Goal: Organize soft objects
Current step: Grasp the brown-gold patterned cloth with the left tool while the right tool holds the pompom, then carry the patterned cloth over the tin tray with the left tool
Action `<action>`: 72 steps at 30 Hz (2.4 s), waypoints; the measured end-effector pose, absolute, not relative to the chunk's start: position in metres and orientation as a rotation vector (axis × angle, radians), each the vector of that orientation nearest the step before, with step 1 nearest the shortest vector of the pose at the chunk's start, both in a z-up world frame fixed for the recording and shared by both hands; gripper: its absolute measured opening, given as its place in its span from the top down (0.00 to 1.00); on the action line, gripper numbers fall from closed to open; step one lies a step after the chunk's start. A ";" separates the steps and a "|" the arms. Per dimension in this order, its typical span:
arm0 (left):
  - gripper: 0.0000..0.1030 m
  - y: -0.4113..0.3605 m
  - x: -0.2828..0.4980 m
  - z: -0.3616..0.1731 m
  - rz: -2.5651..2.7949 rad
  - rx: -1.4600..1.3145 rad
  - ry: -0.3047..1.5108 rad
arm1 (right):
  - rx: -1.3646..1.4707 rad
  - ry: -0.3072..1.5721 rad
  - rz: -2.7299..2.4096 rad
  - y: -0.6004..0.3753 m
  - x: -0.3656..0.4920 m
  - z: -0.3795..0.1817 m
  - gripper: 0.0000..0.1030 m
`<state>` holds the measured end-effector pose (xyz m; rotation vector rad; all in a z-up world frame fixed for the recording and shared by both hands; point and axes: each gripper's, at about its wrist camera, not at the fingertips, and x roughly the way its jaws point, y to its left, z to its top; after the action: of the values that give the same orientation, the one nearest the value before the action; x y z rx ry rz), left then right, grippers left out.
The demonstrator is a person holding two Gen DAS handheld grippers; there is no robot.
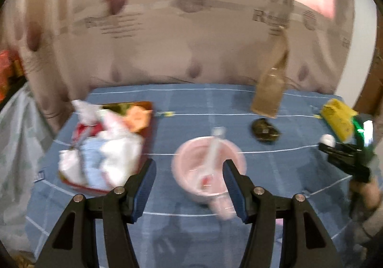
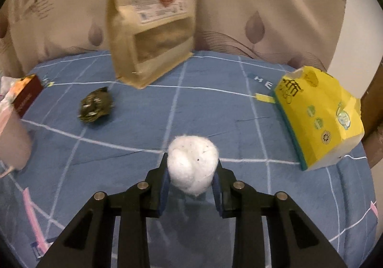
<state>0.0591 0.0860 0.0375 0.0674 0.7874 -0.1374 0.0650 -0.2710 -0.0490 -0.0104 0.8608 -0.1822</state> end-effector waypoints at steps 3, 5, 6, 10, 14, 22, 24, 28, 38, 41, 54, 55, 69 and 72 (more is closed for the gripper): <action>0.43 0.051 0.069 0.036 -0.194 0.076 0.802 | -0.001 0.875 -0.197 -0.282 0.069 -0.056 0.73; 0.43 0.027 0.077 0.034 -0.221 0.092 0.814 | -0.001 0.885 -0.207 -0.287 0.071 -0.063 0.73; 0.43 0.015 0.083 0.032 -0.242 0.091 0.826 | -0.001 0.891 -0.209 -0.289 0.071 -0.067 0.73; 0.43 -0.025 0.108 0.021 -0.301 0.062 0.887 | 0.026 0.882 -0.202 -0.294 0.069 -0.076 0.73; 0.43 -0.058 0.134 0.006 -0.315 0.070 0.928 | 0.031 0.881 -0.200 -0.294 0.069 -0.075 0.73; 0.43 -0.106 0.183 -0.027 -0.320 0.062 0.987 | 0.046 0.883 -0.190 -0.295 0.071 -0.074 0.72; 0.43 -0.113 0.195 -0.036 -0.311 0.066 0.999 | 0.050 0.887 -0.193 -0.295 0.070 -0.074 0.72; 0.43 -0.116 0.218 -0.053 -0.283 0.034 1.042 | 0.053 0.887 -0.190 -0.295 0.070 -0.075 0.71; 0.43 -0.119 0.245 -0.089 -0.229 0.053 1.128 | 0.061 0.888 -0.181 -0.295 0.071 -0.076 0.68; 0.43 -0.118 0.245 -0.097 -0.233 0.041 1.146 | 0.059 0.888 -0.181 -0.295 0.071 -0.076 0.68; 0.63 -0.112 0.226 -0.088 -0.305 0.049 1.128 | 0.059 0.891 -0.183 -0.295 0.071 -0.075 0.68; 0.63 -0.113 0.224 -0.087 -0.311 0.048 1.124 | 0.060 0.891 -0.183 -0.295 0.071 -0.075 0.68; 0.63 -0.114 0.186 -0.051 -0.359 0.065 1.073 | 0.058 0.892 -0.185 -0.294 0.071 -0.075 0.68; 0.63 -0.112 0.176 -0.043 -0.376 0.074 1.068 | 0.056 0.892 -0.186 -0.294 0.072 -0.075 0.68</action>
<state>0.1761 -0.1124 -0.0433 0.0737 1.0675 -0.3758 0.0718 -0.2942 -0.0754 0.0561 0.8922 -0.1860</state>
